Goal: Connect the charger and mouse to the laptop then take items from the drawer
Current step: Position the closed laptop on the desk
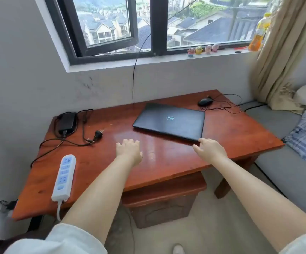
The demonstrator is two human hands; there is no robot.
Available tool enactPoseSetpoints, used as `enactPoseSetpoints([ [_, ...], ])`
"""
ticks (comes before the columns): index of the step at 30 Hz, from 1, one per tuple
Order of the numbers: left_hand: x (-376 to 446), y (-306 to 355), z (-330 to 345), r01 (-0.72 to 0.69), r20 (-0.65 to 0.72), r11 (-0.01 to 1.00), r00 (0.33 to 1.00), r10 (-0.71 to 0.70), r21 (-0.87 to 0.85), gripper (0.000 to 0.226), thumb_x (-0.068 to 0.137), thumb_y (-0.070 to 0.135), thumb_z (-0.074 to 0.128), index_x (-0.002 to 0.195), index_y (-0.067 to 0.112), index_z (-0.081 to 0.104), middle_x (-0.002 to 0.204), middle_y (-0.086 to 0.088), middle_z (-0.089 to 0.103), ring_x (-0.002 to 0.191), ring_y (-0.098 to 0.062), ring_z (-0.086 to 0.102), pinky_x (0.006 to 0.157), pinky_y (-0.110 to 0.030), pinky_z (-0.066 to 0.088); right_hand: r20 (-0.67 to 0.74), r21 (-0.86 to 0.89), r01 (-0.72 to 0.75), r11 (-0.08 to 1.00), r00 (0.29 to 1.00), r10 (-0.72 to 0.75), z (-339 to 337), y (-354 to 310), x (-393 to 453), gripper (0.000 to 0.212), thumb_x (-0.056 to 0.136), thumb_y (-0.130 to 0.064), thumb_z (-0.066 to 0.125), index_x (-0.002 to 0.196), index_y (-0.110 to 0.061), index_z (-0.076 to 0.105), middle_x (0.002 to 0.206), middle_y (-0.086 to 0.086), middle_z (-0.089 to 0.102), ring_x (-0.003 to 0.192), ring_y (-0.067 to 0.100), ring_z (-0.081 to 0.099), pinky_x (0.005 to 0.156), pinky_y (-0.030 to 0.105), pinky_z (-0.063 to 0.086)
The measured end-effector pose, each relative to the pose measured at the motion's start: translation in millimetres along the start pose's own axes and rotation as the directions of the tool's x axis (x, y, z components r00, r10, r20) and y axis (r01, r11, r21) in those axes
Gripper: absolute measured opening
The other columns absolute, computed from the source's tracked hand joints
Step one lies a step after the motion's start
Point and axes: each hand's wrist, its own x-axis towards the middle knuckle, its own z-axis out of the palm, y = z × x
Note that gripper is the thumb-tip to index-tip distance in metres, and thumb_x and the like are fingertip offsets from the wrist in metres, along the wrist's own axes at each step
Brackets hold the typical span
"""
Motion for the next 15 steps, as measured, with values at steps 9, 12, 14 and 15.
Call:
enactPoseSetpoints([
  [9,173,3,25,0.085,0.124,0.996,0.989,-0.083,-0.009,0.043,0.094,0.039,0.040,0.127,0.012,0.043,0.136,-0.009,0.047,0.128,-0.027,0.038,0.102,-0.040,0.035,0.151,0.067,-0.186,0.980,0.973,0.174,39,33,170,0.045,0.093,-0.033,0.043,0.128,-0.006,0.046,0.132,0.017,0.052,0.121,0.034,0.047,0.098,0.043,0.044],
  [12,222,8,37,0.090,0.131,0.995,0.988,-0.083,-0.048,0.041,0.093,0.040,0.041,0.124,0.012,0.044,0.133,-0.010,0.049,0.125,-0.028,0.041,0.099,-0.040,0.039,0.155,0.061,-0.271,0.961,0.953,0.259,55,41,209,0.047,0.092,-0.034,0.046,0.128,-0.005,0.044,0.133,0.019,0.048,0.123,0.036,0.043,0.098,0.044,0.041],
  [14,249,11,48,0.103,0.130,0.992,0.987,-0.093,-0.073,0.043,0.093,0.041,0.042,0.124,0.012,0.044,0.132,-0.010,0.049,0.124,-0.028,0.042,0.097,-0.040,0.040,0.154,0.041,-0.348,0.937,0.928,0.338,65,47,230,0.049,0.090,-0.038,0.047,0.127,-0.006,0.044,0.132,0.019,0.048,0.122,0.037,0.042,0.098,0.044,0.040],
  [15,260,12,53,0.109,0.119,0.990,0.988,-0.099,-0.089,0.044,0.092,0.042,0.043,0.123,0.011,0.044,0.131,-0.011,0.049,0.124,-0.029,0.041,0.097,-0.041,0.041,0.147,0.034,-0.384,0.923,0.915,0.376,70,49,238,0.050,0.089,-0.041,0.047,0.127,-0.007,0.044,0.132,0.018,0.049,0.122,0.036,0.042,0.098,0.045,0.038],
])
